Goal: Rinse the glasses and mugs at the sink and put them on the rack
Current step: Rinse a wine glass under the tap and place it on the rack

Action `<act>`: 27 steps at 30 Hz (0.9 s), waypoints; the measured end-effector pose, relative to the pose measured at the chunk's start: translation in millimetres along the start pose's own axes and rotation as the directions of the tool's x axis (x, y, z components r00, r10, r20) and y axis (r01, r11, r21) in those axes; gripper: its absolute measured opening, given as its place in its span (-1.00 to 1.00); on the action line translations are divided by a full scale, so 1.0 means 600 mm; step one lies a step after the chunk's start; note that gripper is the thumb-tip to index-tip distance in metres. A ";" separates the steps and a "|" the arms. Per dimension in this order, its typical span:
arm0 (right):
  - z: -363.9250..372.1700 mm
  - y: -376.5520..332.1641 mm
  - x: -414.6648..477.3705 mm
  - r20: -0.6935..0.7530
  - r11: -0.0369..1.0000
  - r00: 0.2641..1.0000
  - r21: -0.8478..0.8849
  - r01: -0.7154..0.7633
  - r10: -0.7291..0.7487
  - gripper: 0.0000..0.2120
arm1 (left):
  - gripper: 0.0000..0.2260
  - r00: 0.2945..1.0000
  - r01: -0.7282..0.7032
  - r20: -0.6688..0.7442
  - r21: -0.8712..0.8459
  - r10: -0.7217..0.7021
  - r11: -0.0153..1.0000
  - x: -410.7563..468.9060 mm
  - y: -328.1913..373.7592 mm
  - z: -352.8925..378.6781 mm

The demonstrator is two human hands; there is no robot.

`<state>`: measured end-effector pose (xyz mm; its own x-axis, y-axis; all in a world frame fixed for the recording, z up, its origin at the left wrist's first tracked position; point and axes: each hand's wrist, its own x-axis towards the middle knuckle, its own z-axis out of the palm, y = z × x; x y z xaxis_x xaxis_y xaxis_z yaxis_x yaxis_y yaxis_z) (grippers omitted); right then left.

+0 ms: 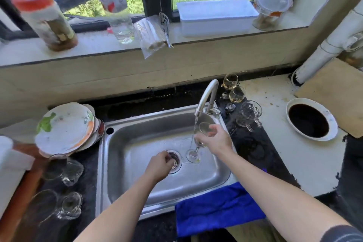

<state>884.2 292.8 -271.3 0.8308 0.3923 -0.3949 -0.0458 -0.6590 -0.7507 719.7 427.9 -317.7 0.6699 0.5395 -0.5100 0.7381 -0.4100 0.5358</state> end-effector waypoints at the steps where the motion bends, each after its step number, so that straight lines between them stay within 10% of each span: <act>1: 0.013 -0.003 0.005 0.021 1.000 1.000 -0.018 0.001 0.000 -0.31 | -0.92 0.999 0.052 0.017 -0.072 -0.050 0.996 0.002 -0.006 0.004; 15: 0.055 0.006 0.075 0.150 0.993 0.981 -0.009 -0.121 0.121 -0.23 | -0.93 0.871 0.409 0.278 -0.867 -0.405 0.286 0.045 0.037 0.079; 27: 0.024 -0.032 0.094 0.587 0.996 0.809 0.081 -0.021 -0.031 -0.49 | -0.84 0.860 0.454 0.326 -0.841 -0.394 0.295 0.039 0.016 0.045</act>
<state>924.0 336.4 -286.8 0.3479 0.7145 -0.6070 -0.1076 -0.6127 -0.7829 744.6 416.8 -343.0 0.3114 0.3853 -0.8687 0.4551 0.7420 0.4922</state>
